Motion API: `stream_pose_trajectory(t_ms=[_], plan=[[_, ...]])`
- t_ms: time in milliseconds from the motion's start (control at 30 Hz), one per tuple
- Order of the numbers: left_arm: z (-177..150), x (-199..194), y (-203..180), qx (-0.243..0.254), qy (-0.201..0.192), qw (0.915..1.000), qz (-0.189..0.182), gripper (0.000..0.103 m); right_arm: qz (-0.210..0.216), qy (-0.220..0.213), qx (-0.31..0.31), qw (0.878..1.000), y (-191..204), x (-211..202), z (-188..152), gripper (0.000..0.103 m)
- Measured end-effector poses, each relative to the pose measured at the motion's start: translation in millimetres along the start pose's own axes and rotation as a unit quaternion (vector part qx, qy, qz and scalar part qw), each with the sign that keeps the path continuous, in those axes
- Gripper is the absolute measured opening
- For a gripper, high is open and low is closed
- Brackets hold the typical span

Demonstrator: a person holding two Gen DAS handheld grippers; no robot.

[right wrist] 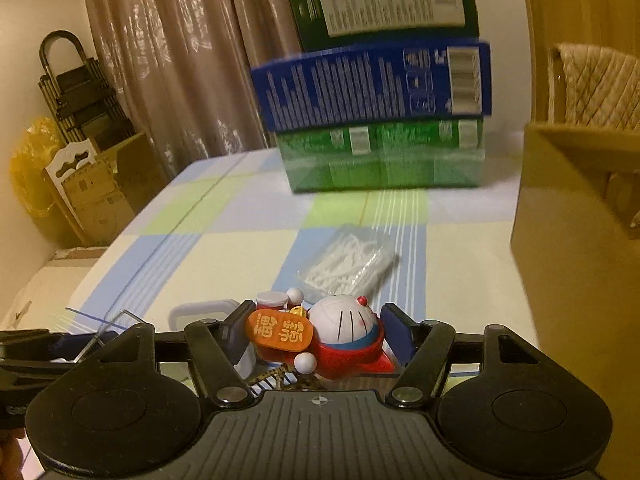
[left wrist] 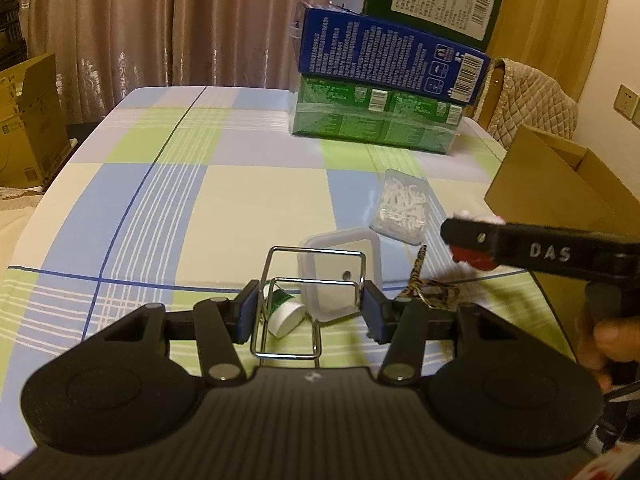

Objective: Organize rigid objects
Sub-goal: 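Carry the wire rack and Doraemon figure with both tools over the cardboard box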

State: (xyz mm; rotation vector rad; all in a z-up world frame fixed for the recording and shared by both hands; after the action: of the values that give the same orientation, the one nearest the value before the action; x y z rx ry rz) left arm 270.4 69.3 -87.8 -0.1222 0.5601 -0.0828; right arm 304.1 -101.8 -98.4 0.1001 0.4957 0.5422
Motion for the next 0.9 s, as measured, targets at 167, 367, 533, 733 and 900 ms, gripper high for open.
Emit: stream_pose_trajectory(t_ms=[167, 367, 533, 733, 900], plan=[[0.8, -10.3, -12.5, 0.007, -0.003, 0.9999, -0.013, 0.048, -0.004, -0.008, 0.005, 1.000, 7.0, -24.1, 7.0, 0.064], [5.1, -29.5, -35.7, 0.027, -0.012, 0.9994, -0.020, 0.048, -0.004, -0.019, -0.005, 1.000, 13.3, -65.3, 17.5, 0.064], [6.9, -48.0, -57.1, 0.029, -0.015, 0.9990, -0.030, 0.048, -0.009, -0.030, -0.010, 0.999, 9.5, -104.6, 33.8, 0.064], [18.6, -74.7, -94.3, 0.040, -0.026, 0.9973, -0.057, 0.048, -0.020, -0.048, -0.020, 0.998, -7.4, -157.2, 61.6, 0.064], [38.2, -94.7, -139.7, 0.057, -0.039, 0.9931, -0.094, 0.048, -0.057, -0.057, -0.015, 0.997, -46.7, -199.9, 78.8, 0.064]])
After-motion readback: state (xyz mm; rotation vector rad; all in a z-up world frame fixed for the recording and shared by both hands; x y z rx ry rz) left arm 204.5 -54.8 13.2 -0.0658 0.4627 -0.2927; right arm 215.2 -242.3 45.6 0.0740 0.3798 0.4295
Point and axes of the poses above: each gripper's, at about its wrist camera, not at the fingertips, and x roughly the way its jaws point, y to its left, z to its top, the point moved 2 cm from there along x, roughly the way its jaws point, and after that the axes turned 11 degrees about -y, right-handed, at the moved point
